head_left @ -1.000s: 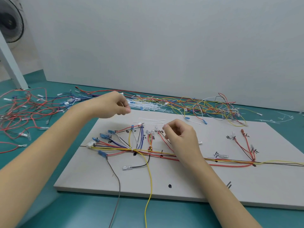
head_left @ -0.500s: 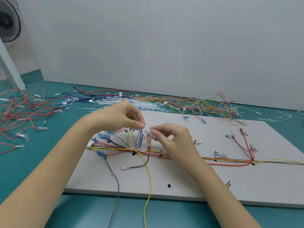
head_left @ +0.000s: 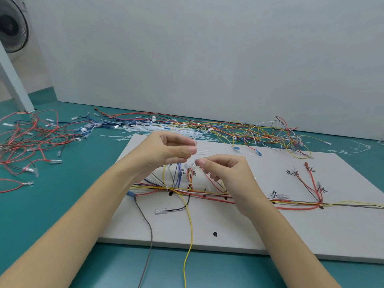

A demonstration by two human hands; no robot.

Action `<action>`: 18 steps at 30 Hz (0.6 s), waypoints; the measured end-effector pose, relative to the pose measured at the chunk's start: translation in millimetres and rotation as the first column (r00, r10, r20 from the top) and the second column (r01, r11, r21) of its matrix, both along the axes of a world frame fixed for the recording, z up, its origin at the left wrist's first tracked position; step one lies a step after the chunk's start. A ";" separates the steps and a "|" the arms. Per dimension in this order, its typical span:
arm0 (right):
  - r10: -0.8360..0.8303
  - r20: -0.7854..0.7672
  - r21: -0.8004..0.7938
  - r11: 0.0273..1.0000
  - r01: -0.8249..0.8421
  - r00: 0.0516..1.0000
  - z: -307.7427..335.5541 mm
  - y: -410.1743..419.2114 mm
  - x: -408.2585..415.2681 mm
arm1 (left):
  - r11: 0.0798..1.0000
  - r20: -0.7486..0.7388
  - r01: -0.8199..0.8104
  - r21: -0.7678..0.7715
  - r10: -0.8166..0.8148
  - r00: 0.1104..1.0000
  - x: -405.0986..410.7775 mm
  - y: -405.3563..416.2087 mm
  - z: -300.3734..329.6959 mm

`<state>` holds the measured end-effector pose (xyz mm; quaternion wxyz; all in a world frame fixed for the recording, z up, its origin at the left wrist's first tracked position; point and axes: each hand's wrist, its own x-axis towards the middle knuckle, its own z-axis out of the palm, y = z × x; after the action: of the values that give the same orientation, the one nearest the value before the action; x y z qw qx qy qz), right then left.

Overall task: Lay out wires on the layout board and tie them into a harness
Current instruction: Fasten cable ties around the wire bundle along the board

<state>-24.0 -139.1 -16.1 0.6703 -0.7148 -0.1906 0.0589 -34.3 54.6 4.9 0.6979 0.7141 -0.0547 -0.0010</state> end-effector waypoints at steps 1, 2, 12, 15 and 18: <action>0.002 0.001 -0.003 1.000 -0.002 1.000 0.3 0.3 -0.2 | 1.000 -0.016 -0.001 0.011 0.001 1.000 -0.5 -3.1 -2.0; 0.008 0.009 -0.005 1.000 -0.008 1.000 0.4 0.9 -0.5 | 1.000 -0.026 -0.001 0.018 0.002 1.000 -0.8 -6.4 -3.9; -0.075 0.002 0.075 0.994 0.074 0.997 1.1 1.8 1.1 | 0.996 0.005 -0.014 0.085 0.014 1.000 -2.9 -17.5 -3.7; -0.059 0.004 0.102 0.993 0.058 0.998 2.1 0.3 1.8 | 0.987 0.022 0.032 0.157 -0.036 0.999 -6.2 -19.8 -1.6; -0.021 0.030 0.093 0.995 0.018 0.999 2.0 1.6 -1.0 | 0.978 0.057 0.028 0.207 -0.041 0.998 -6.4 -21.4 -1.9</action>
<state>-24.9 -137.5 -14.1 0.7004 -0.6854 -0.1967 0.0323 -40.7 33.2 3.1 0.6181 0.7812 -0.0879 0.0031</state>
